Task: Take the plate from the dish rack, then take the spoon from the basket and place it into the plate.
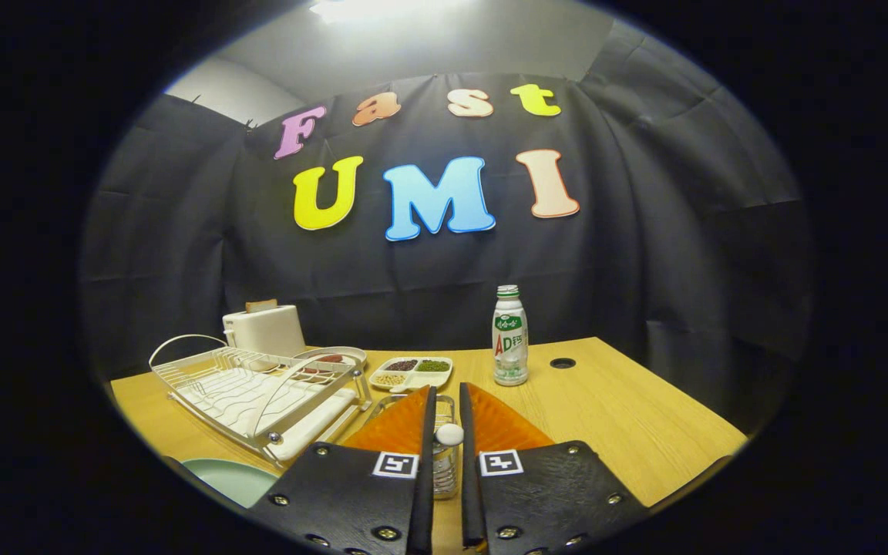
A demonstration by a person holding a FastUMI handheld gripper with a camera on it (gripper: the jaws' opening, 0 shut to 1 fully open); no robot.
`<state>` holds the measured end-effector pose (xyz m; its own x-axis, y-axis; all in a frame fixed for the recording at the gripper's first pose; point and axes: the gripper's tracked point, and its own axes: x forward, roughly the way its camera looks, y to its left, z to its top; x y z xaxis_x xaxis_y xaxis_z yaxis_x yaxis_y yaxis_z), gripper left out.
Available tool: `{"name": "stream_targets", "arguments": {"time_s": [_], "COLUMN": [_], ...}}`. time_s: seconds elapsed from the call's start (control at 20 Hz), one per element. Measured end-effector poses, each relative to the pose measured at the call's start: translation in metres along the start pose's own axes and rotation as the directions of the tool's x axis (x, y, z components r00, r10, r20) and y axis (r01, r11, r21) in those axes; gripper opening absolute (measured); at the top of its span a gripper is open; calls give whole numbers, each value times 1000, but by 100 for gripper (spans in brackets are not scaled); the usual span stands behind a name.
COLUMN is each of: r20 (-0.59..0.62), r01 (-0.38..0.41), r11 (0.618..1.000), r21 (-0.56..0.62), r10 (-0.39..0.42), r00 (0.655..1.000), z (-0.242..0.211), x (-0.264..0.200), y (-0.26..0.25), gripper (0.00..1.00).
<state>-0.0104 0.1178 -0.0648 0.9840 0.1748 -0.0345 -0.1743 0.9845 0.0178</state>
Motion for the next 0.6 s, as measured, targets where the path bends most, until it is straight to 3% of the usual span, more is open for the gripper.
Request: {"name": "stream_targets", "arguments": {"time_s": [0.05,0.2,0.25,0.6], "r20": [-16,-26,-43,-44], "r01": [-2,6,12,27], "r11": [1000,1000,1000,1000], "r21": [5,26,12,0], "r10": [2,-5,-11,-27], "r00": [1000,1000,999,999], "z": [0,3,3,31], "x": [-2,0,-3,-7], "y": [2,0,0,4], "gripper": [7,7,0,0]}}
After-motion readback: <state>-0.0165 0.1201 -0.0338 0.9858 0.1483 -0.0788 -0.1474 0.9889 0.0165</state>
